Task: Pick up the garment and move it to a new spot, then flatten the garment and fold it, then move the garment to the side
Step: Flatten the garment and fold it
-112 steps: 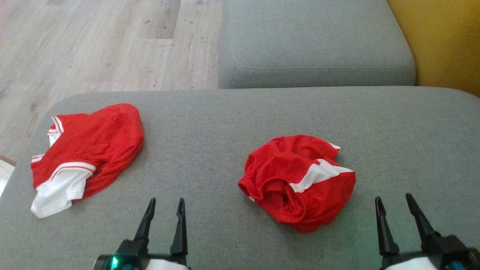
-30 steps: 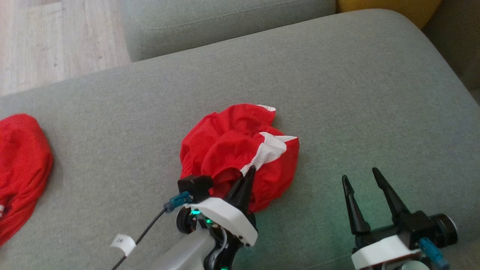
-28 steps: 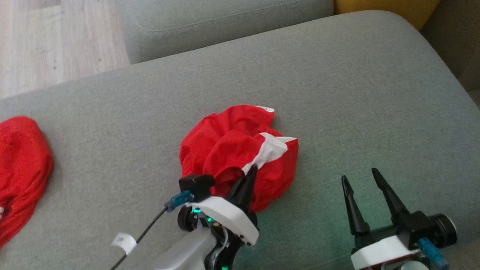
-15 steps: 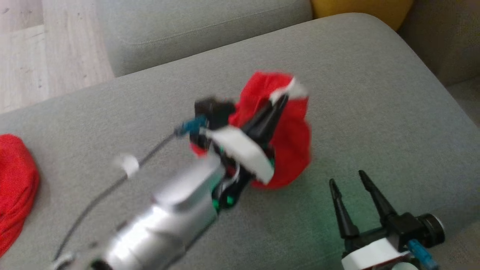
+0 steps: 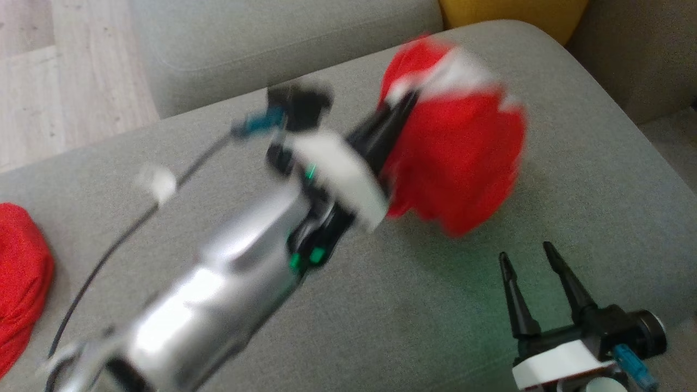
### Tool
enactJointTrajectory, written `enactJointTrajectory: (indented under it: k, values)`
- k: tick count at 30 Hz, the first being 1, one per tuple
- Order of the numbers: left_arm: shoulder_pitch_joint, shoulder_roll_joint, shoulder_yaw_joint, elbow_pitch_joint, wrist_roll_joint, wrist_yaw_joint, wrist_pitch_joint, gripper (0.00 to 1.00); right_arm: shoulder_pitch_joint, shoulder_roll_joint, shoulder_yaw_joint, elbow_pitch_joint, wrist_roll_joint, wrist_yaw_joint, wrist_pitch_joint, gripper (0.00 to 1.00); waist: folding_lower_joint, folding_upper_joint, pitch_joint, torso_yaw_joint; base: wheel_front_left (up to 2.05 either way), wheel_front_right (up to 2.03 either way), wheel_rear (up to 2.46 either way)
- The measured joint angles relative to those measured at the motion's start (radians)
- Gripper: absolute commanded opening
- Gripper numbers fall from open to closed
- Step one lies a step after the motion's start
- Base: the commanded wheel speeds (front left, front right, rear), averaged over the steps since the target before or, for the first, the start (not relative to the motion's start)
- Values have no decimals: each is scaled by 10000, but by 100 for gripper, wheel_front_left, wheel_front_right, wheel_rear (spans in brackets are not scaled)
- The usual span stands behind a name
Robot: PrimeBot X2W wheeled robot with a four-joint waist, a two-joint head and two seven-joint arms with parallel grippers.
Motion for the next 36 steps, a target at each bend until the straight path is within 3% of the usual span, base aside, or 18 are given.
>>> enactJointTrajectory:
  k: [7, 14, 19, 26, 27, 29, 30, 31, 36]
  values:
    - [2784, 1175, -771, 224, -334, 36, 226, 0, 13, 2, -276, -10, -19, 0, 0, 100, -3, 0, -420, 168, 0, 0, 0]
    - [4268, 2086, -888, -541, -393, 802, -234, 0, 19, 0, -257, 190, 247, 0, 0, 100, -3, 0, -643, 559, 0, 0, 0]
    - [5104, 2773, -1172, -1074, 132, 1264, -694, 0, -68, -2, 61, 512, 441, 0, -2, 100, -2, 0, -467, 946, 0, 0, 0]
    - [5071, 2920, -1108, -1271, 616, 1417, -1538, 0, -926, -6, 545, 1018, 416, 0, 0, 100, 0, 0, 143, 1446, 0, 0, 0]
    - [5071, 2899, -1101, -1227, 667, 1361, -1620, 9, -1017, -6, 587, 1078, 387, 0, 0, 100, 0, 0, 229, 1531, 0, 0, 0]
    - [5069, 2857, -1089, -1152, 740, 1296, -1685, 43, -1082, -8, 602, 1145, 359, 0, 0, 100, 1, 0, 300, 1629, 0, 0, 0]
    - [5072, 2775, -1058, -1030, 805, 1235, -1737, 65, -1103, -21, 598, 1195, 336, 0, 0, 100, 1, 0, 361, 1736, 0, 0, 0]
    - [5079, 2677, -1012, -895, 823, 1187, -1810, 100, -1102, -35, 598, 1241, 330, 0, 0, 100, 0, 0, 412, 1847, 0, 0, 0]
    - [5137, 2157, -648, -318, 918, 886, -1904, 100, -1099, -259, 546, 1384, 330, 0, 0, 100, 0, 0, 487, 2372, 0, 0, 0]
